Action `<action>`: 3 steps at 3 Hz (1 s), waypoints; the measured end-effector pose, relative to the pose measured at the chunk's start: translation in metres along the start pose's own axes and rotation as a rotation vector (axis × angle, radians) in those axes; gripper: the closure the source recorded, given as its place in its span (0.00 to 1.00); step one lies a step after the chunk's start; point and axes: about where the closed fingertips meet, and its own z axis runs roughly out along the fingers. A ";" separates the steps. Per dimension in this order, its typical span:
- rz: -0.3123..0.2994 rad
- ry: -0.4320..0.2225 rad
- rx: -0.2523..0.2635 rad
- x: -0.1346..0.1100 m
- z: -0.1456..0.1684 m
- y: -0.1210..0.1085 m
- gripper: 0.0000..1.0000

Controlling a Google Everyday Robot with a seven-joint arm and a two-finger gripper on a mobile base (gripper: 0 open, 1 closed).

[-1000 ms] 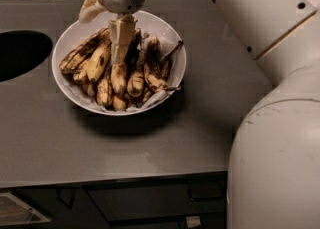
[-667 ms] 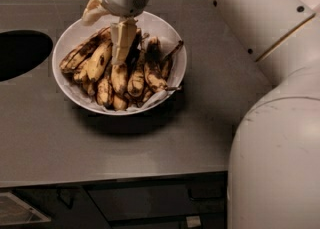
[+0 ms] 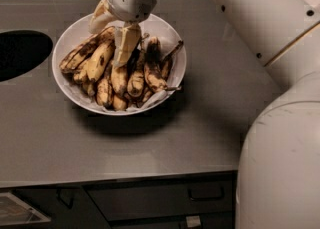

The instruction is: Pick banana from white bowl

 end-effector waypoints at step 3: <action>-0.015 -0.011 -0.073 -0.009 -0.002 -0.014 0.41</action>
Offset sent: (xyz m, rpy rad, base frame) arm -0.0026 -0.0032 0.0230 -0.1000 0.0678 0.0673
